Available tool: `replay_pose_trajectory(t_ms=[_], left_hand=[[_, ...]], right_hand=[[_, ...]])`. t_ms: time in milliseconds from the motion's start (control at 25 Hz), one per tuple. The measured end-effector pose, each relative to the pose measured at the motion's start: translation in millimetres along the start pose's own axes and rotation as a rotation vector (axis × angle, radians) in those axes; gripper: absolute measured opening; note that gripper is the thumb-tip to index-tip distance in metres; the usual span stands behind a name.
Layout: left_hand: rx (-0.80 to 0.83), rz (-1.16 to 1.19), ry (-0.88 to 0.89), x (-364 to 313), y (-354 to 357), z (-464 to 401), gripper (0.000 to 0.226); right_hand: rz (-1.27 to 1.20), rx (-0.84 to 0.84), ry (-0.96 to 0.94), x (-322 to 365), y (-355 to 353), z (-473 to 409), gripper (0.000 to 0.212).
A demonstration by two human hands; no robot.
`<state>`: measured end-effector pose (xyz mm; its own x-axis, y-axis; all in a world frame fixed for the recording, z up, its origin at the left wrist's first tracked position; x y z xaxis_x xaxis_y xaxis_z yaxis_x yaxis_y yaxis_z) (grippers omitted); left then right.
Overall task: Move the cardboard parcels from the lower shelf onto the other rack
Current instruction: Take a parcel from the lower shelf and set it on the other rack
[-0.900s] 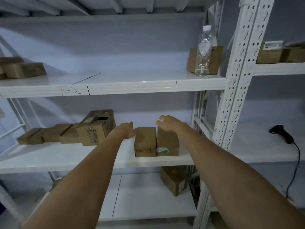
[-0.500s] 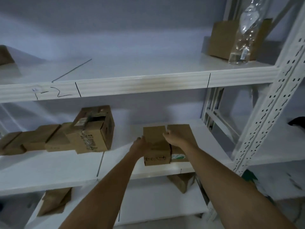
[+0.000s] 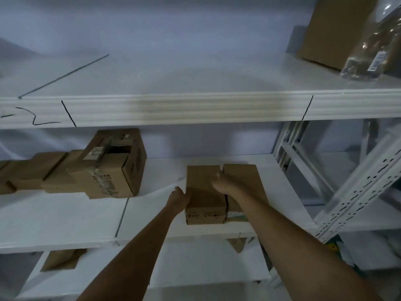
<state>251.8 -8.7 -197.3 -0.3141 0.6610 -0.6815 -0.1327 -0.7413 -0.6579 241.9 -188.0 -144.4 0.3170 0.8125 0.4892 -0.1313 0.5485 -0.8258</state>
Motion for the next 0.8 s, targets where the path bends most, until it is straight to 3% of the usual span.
replay_pose_trajectory(t_ms=[280,440,600,680,800], left_hand=[[0.021,0.150,-0.107,-10,13,-2,0.061],[0.011,0.231,-0.135,-4,5,-5,0.062],[-0.037,0.434,-0.121,2,-12,-3,0.049],[-0.060,0.504,-0.106,2,-19,0,0.056],[-0.045,0.583,-0.113,-7,-28,10,0.087]], right_hand=[[-0.049,-0.034,0.026,0,0,-13,0.067],[-0.347,-0.251,0.042,-6,-8,-16,0.050],[-0.711,-0.336,-0.051,-10,-8,-12,0.039],[-0.801,-0.328,-0.130,2,-7,-7,0.040],[-0.798,-0.336,-0.265,27,-3,5,0.042]])
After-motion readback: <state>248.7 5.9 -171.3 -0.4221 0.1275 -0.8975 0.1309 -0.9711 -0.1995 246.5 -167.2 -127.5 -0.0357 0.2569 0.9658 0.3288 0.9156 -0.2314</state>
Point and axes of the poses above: each hand's wrist, its own z-axis away from the middle knuckle, its own y-axis out of the palm, x = y × z, the point moved 8 cm from there along -z, towards the middle knuckle, and after that the axes turned 10 degrees about -x, right-handed, at the moved point
